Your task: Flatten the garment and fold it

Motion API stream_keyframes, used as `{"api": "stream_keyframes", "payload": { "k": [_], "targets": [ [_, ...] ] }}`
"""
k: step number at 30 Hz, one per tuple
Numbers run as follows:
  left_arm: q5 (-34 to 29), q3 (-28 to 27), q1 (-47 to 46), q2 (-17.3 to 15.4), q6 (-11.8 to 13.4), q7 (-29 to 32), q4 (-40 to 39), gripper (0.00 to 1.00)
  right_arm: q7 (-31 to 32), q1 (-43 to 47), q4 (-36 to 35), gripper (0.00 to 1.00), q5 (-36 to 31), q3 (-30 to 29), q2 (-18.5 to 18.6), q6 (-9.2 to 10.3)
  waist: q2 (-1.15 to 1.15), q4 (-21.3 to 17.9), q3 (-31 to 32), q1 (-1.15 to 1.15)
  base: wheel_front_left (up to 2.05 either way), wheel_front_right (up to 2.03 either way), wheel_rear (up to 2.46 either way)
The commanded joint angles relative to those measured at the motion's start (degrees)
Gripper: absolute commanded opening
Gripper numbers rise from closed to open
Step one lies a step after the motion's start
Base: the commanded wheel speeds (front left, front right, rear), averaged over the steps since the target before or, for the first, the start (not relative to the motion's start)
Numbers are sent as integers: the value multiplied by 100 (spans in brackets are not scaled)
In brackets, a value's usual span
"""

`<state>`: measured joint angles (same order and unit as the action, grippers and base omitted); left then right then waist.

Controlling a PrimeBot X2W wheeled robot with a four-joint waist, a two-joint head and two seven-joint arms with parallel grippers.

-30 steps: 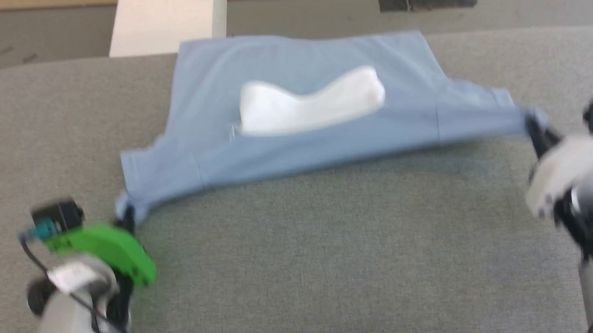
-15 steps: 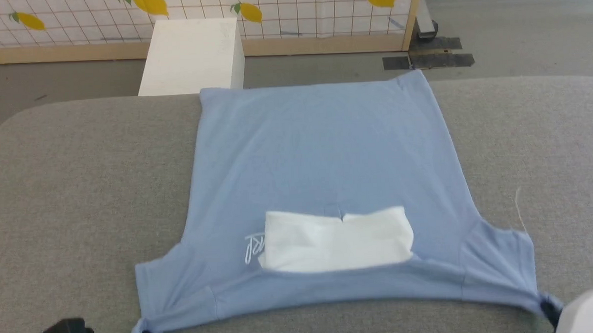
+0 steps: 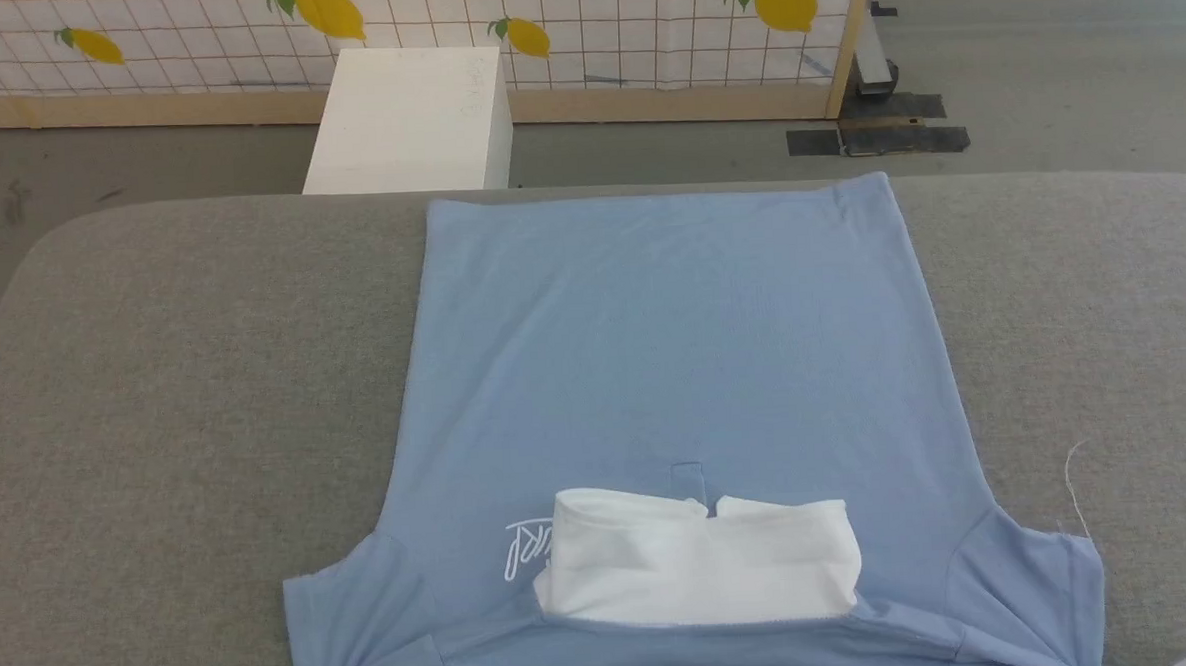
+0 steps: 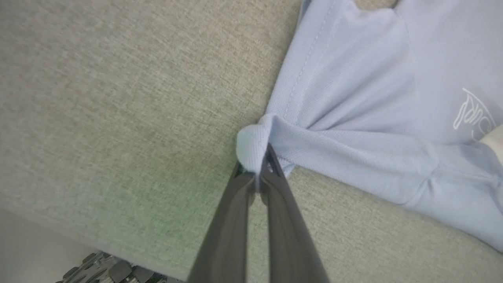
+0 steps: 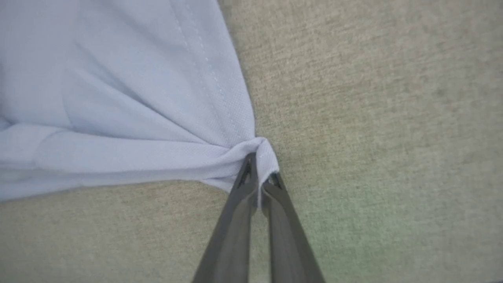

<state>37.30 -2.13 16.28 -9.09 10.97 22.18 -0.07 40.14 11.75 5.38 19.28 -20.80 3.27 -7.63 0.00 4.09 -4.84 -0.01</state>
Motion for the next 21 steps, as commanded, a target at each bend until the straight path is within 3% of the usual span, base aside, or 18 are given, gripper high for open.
{"api": "stream_keyframes", "payload": {
  "k": [1, 7, 12, 15, 21],
  "targets": [
    [5, 46, -14, 53, -46, -15, 111, 0, -109, 64, 245, 100, 29, 70, -38, 14, 0, 35, 37, 1, 0, 0, 0],
    [9, 120, -128, 83, -196, -194, 86, 0, -1032, -285, -218, 100, -108, 97, -39, 14, 0, 101, 74, 1, 0, 0, 0],
    [-44, 222, -286, 97, -258, -281, 11, 0, -2008, -1056, -352, 100, -591, 91, -39, 14, 0, 228, -51, 1, 0, 0, 0],
    [-68, 288, -397, 113, -278, -300, -47, 0, -2479, -1669, -205, 100, -895, 111, -28, 14, 0, 332, -191, 1, 0, 0, 0],
    [-93, 404, -618, 156, -332, -364, -170, 0, -3094, -3159, 633, 100, -1309, 302, 386, 14, 0, 578, -636, 1, 0, 0, 0]
  ]
}}
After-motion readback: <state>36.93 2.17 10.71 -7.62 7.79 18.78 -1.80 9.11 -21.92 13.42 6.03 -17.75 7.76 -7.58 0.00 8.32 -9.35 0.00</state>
